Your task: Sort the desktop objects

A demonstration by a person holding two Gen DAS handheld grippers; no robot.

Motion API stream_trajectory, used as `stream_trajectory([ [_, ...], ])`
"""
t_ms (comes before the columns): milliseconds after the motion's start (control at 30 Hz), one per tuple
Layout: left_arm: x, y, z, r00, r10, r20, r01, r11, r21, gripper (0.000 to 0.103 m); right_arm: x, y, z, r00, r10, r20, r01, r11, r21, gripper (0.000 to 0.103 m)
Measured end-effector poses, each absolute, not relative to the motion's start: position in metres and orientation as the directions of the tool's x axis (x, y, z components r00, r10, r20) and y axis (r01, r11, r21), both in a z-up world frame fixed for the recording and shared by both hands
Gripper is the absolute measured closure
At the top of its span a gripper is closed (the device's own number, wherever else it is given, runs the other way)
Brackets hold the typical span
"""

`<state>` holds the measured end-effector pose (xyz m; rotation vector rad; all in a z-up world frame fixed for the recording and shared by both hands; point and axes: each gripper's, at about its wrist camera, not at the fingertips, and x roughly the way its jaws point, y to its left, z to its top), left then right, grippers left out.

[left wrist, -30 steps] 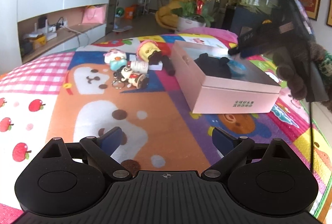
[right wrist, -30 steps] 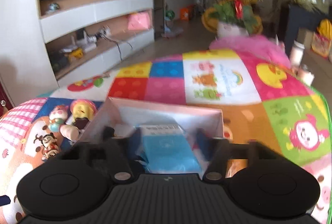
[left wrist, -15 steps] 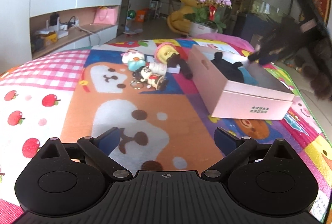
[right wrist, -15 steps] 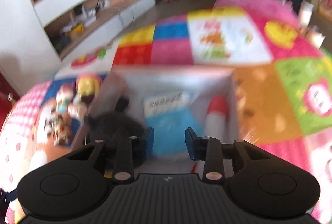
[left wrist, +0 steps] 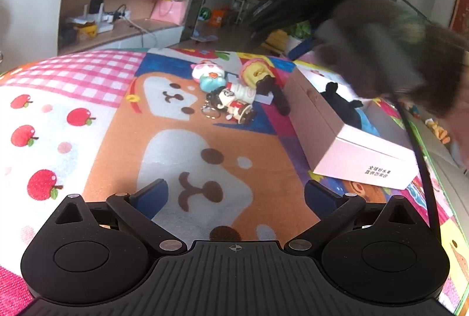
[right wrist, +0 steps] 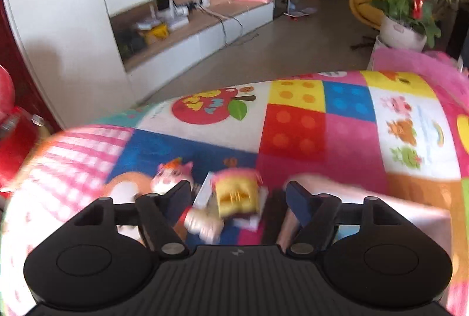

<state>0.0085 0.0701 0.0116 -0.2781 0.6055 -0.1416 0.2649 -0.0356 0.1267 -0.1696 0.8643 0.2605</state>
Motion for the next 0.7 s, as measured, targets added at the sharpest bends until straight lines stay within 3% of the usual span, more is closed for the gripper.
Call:
stream_trajectory([
  [100,0.009,0.074,0.011,0.816,-0.220,-0.535,0.044,0.946,-0.322,0.001,0.286,-0.016,0.103,0.576,0.041,-0.816,-0.275,0.950,-0.146,0.033],
  [167,0.008,0.073,0.011,0.817,-0.220,-0.533,0.045,0.946,-0.322,0.001,0.286,-0.014,0.097,0.557,0.033,-0.830,-0.291,0.944,-0.158,0.050],
  [333,0.008,0.073,0.011,0.815,-0.224,-0.534,0.045,0.944,-0.328,0.001,0.235,-0.032,0.134,0.622,0.169,-0.764,-0.362,0.928,-0.090,0.051],
  [533,0.009,0.074,0.011,0.816,-0.223,-0.534,0.043,0.944,-0.328,0.001,0.110,-0.096,0.183,0.678,0.369,-0.635,-0.458,0.889,0.028,0.051],
  [700,0.010,0.070,0.012,0.811,-0.209,-0.547,0.040,0.952,-0.303,0.001,0.036,-0.145,0.163,0.675,0.358,-0.645,-0.429,0.902,0.052,0.051],
])
